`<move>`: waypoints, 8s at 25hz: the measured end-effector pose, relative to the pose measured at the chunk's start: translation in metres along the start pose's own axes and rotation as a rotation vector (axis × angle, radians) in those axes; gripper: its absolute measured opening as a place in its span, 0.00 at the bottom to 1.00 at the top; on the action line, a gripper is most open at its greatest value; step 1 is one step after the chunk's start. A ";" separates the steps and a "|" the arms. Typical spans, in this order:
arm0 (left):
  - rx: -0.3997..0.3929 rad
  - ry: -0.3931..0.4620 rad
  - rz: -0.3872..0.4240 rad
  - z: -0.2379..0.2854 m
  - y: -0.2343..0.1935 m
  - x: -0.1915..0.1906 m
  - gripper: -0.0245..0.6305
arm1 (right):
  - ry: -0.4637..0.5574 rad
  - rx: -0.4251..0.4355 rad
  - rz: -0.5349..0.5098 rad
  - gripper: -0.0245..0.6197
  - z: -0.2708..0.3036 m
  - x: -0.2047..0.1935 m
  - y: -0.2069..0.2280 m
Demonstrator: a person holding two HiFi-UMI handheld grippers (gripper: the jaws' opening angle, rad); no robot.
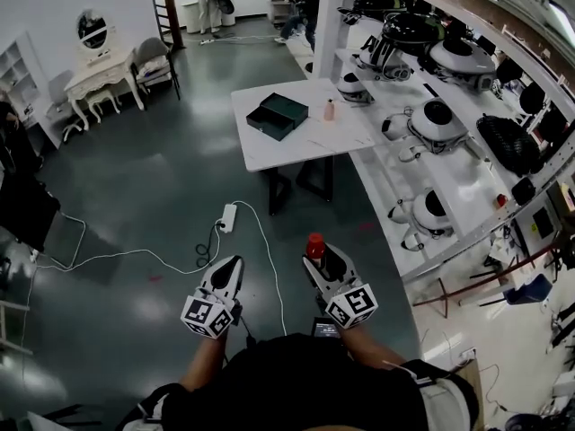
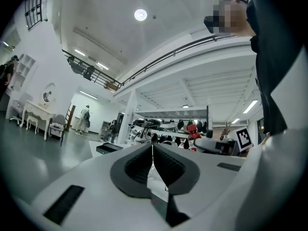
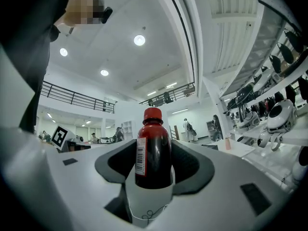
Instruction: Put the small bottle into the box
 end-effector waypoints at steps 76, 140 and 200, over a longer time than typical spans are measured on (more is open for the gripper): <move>0.134 -0.023 -0.052 0.413 -0.387 0.013 0.07 | -0.094 0.087 0.038 0.40 0.486 -0.034 0.313; -0.270 -0.271 -0.173 0.586 -0.657 -0.093 0.07 | -1.351 0.134 -0.220 0.41 0.741 -0.255 0.393; -0.110 -0.013 0.115 0.318 -0.452 0.048 0.07 | -0.024 -0.517 -0.200 0.09 0.419 -0.044 0.176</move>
Point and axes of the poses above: the fingertips, and each gripper's own axes: z forward along the fingers, y to its right, x out of its top, the point moved 8 cm from there along -z, backward along the fingers, and after that the axes turned 3 degrees about -x, right-handed, at the moved point
